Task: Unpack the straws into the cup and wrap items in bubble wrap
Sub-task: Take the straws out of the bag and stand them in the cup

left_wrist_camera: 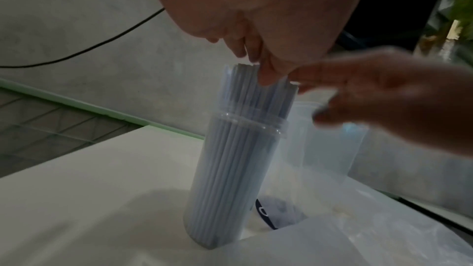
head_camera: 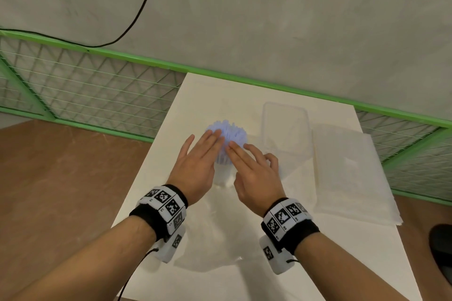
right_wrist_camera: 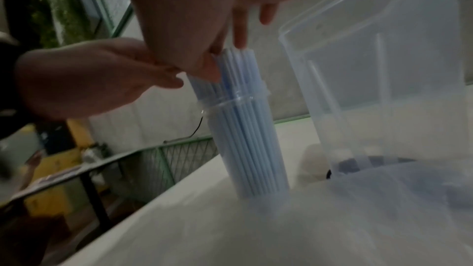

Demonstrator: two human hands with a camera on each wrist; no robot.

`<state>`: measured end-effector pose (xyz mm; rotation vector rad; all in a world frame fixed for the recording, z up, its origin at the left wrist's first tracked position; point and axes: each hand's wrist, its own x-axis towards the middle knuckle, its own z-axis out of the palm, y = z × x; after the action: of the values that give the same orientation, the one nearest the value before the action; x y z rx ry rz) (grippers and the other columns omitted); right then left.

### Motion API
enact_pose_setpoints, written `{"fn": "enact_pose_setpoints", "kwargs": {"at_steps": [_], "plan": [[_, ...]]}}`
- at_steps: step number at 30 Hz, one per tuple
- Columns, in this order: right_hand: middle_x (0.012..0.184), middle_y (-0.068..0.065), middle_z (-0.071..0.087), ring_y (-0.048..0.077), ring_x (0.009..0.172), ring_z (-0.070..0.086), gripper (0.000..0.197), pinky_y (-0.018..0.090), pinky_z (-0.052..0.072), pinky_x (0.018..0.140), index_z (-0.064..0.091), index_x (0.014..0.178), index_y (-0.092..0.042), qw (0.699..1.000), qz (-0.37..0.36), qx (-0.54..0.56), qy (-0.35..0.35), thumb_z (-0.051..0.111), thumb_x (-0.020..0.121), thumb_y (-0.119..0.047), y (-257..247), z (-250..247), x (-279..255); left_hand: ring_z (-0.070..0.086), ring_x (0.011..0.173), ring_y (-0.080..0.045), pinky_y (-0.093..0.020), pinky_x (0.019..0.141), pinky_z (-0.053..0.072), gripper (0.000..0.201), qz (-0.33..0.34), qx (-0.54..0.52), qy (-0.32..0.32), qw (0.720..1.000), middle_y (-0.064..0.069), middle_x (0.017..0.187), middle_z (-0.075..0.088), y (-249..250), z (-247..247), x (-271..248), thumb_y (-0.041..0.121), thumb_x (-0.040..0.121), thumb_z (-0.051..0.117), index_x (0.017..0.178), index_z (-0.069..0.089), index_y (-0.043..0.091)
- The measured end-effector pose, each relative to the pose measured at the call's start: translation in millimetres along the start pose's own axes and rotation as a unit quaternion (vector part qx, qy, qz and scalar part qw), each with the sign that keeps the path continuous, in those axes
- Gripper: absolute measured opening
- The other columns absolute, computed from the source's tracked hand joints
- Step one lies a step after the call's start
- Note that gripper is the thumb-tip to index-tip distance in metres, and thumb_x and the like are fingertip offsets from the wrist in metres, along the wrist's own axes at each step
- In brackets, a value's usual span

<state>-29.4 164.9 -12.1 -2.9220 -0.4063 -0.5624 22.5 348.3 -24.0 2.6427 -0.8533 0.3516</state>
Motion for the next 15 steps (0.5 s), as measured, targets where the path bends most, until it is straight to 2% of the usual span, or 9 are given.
{"fn": "enact_pose_setpoints", "kwargs": {"at_steps": [2,3,5,7,8,9,11,13,15], "plan": [[0.149,-0.011,0.044,0.022,0.132,0.044,0.072,0.042,0.032,0.094,0.047,0.142,-0.024,1.0,-0.008,-0.001,-0.013,0.057,0.073,-0.006,-1,1,-5,0.017,0.15,-0.013,-0.039,0.122,0.006,0.073,-0.038,-0.022,-0.022,0.999,-0.002,0.163,0.018,0,-2,-2,0.001,0.085,0.046,0.155,0.025,0.01],[0.146,-0.01,0.048,0.022,0.13,0.047,0.07,0.042,0.031,0.093,0.052,0.138,-0.024,1.0,-0.017,0.002,-0.008,0.059,0.072,-0.005,0,0,-5,0.018,0.15,-0.013,-0.039,0.123,0.008,0.078,-0.04,-0.024,-0.036,0.998,-0.003,0.164,0.016,0,-2,-3,-0.002,0.082,0.048,0.155,0.023,0.01],[0.134,-0.01,0.06,0.022,0.123,0.053,0.057,0.042,0.03,0.09,0.063,0.126,-0.025,0.999,-0.043,0.013,0.014,0.058,0.072,-0.008,2,-8,4,0.033,0.145,-0.015,-0.038,0.121,0.016,0.073,-0.014,-0.005,-0.046,0.999,-0.006,0.16,0.028,-2,-7,-1,0.001,0.078,0.045,0.15,0.035,0.007],[0.115,-0.012,0.071,0.021,0.113,0.059,0.041,0.04,0.028,0.088,0.072,0.109,-0.027,0.997,-0.052,0.045,0.038,0.051,0.076,-0.015,3,-20,21,0.051,0.133,-0.021,-0.038,0.114,0.021,0.065,0.007,0.013,-0.044,0.999,-0.007,0.147,0.05,-2,-16,8,0.01,0.076,0.033,0.137,0.054,0.007],[0.108,-0.013,0.072,0.02,0.109,0.061,0.038,0.038,0.029,0.086,0.072,0.106,-0.028,0.996,-0.046,0.067,0.045,0.049,0.078,-0.016,3,-26,30,0.055,0.13,-0.023,-0.039,0.112,0.02,0.064,0.012,0.016,-0.04,0.999,-0.007,0.141,0.057,-1,-20,13,0.012,0.075,0.03,0.132,0.06,0.007],[0.109,-0.013,0.072,0.019,0.108,0.061,0.038,0.037,0.031,0.086,0.071,0.109,-0.027,0.995,-0.033,0.084,0.044,0.049,0.079,-0.017,2,-30,38,0.054,0.131,-0.025,-0.039,0.113,0.019,0.063,0.01,0.01,-0.039,0.999,-0.007,0.138,0.06,-1,-24,17,0.011,0.075,0.03,0.129,0.062,0.008],[0.124,-0.008,0.067,0.019,0.114,0.058,0.041,0.038,0.038,0.089,0.066,0.121,-0.023,0.994,-0.001,0.104,0.012,0.051,0.083,-0.021,-1,-29,51,0.046,0.138,-0.028,-0.04,0.117,0.018,0.062,-0.015,-0.017,-0.031,0.999,-0.008,0.14,0.057,-4,-30,23,0.007,0.075,0.034,0.131,0.06,0.007],[0.135,-0.004,0.059,0.021,0.122,0.055,0.044,0.043,0.042,0.097,0.062,0.128,-0.02,0.99,0.022,0.134,-0.036,0.049,0.087,-0.029,-2,-24,62,0.045,0.137,-0.034,-0.048,0.115,0.03,0.061,-0.041,-0.032,-0.022,0.998,-0.014,0.14,0.056,-7,-40,19,0.004,0.072,0.039,0.128,0.062,0.006],[0.143,-0.004,0.052,0.021,0.129,0.048,0.047,0.045,0.038,0.103,0.056,0.133,-0.022,0.984,0.041,0.158,-0.069,0.046,0.09,-0.037,-3,-23,77,0.055,0.125,-0.037,-0.051,0.103,0.045,0.055,-0.026,-0.041,0.004,0.999,-0.014,0.131,0.061,-6,-55,5,0.003,0.07,0.043,0.119,0.067,0.009]]}}
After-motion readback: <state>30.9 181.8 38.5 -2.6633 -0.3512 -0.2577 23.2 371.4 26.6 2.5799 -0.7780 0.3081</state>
